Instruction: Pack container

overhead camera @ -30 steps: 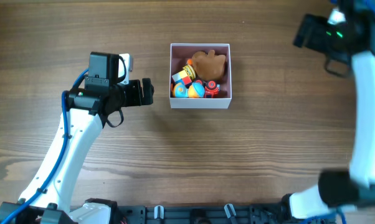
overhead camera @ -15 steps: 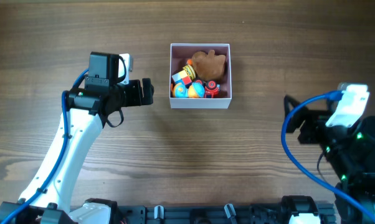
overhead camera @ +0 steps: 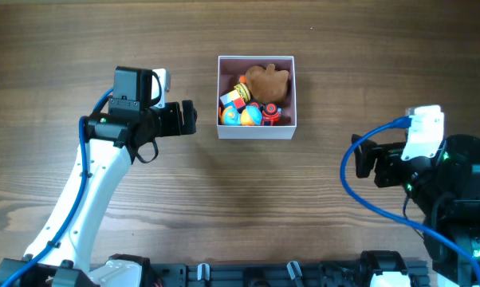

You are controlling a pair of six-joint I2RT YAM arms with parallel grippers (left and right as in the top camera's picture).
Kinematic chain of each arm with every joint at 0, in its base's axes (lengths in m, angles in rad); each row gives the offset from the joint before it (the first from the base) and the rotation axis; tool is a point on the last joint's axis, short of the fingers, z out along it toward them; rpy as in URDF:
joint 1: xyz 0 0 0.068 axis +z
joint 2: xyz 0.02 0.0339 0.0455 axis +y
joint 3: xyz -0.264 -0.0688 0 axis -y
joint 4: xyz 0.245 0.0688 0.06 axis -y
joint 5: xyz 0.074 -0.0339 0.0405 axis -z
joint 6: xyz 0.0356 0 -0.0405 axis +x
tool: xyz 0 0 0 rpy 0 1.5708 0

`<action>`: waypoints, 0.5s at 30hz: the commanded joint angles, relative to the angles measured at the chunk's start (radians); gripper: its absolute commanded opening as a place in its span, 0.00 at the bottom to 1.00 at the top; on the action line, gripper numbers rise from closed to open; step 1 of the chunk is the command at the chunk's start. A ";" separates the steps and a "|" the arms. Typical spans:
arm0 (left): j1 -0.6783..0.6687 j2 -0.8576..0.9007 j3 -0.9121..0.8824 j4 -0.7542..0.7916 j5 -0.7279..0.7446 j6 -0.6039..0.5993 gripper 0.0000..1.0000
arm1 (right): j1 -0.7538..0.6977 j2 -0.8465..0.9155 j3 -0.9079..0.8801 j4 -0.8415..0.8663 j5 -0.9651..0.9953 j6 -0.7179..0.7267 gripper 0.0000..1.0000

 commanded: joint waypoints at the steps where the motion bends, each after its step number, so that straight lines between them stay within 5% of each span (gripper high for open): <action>1: 0.005 -0.003 -0.005 0.002 0.002 0.013 1.00 | 0.000 -0.003 -0.030 0.066 -0.045 -0.049 1.00; 8: 0.005 -0.003 -0.004 0.002 0.002 0.013 1.00 | 0.000 -0.399 -0.481 0.513 -0.064 0.029 1.00; 15: 0.005 -0.003 -0.005 0.002 0.002 0.013 1.00 | 0.001 -0.594 -0.764 0.828 -0.085 0.005 1.00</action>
